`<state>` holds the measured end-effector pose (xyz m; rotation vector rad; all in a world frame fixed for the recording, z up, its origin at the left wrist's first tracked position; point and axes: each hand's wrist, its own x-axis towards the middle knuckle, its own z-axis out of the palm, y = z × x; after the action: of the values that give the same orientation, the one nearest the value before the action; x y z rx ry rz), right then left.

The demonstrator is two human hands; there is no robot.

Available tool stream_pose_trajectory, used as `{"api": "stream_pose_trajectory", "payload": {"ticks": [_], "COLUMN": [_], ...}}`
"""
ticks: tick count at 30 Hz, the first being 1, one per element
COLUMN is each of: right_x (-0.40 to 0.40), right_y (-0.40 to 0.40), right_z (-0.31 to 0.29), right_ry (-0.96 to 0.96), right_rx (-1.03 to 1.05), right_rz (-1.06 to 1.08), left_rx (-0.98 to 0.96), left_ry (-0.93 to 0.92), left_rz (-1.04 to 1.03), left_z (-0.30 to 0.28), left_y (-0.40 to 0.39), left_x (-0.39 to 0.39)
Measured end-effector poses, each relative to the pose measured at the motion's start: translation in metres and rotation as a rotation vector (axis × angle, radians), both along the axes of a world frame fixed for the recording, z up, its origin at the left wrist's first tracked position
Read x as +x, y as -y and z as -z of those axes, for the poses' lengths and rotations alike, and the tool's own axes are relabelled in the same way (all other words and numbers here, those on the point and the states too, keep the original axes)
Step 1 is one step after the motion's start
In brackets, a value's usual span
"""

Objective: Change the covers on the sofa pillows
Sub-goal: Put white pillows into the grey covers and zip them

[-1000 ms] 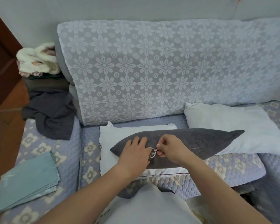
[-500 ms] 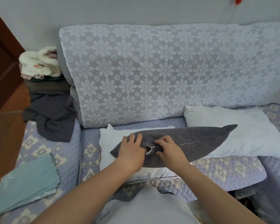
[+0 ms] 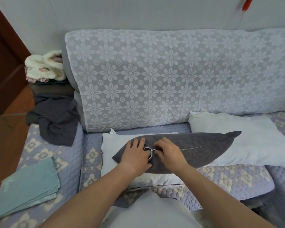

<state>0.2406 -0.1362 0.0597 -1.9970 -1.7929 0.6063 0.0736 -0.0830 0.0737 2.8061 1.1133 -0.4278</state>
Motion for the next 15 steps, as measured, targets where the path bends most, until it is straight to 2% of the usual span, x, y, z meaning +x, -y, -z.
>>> {"api": "stream_pose_trajectory", "payload": {"ticks": [4,6,8,13,15], "right_x": [0.007,0.007,0.003,0.0,0.0], "right_y": [0.001,0.001,-0.001,-0.009,-0.014], "right_z": [0.0,0.0,0.001,0.008,0.008], "right_ry": [-0.003,0.025,0.062,0.13,0.12], "right_rx": [0.106,0.163,0.19,0.178,0.121], "right_rz": [0.012,0.0,-0.041,-0.104,-0.096], "left_rx": [0.032,0.038,0.047,0.024,0.026], "left_ry": [0.351,0.433,0.337,-0.034,-0.069], "left_rz": [0.125,0.115,0.078,0.029,0.015], "left_z": [0.003,0.009,0.012,-0.002,-0.005], "left_y": [-0.006,-0.009,-0.007,-0.006,-0.006], "left_x": [-0.011,-0.016,-0.015,0.003,0.006]}}
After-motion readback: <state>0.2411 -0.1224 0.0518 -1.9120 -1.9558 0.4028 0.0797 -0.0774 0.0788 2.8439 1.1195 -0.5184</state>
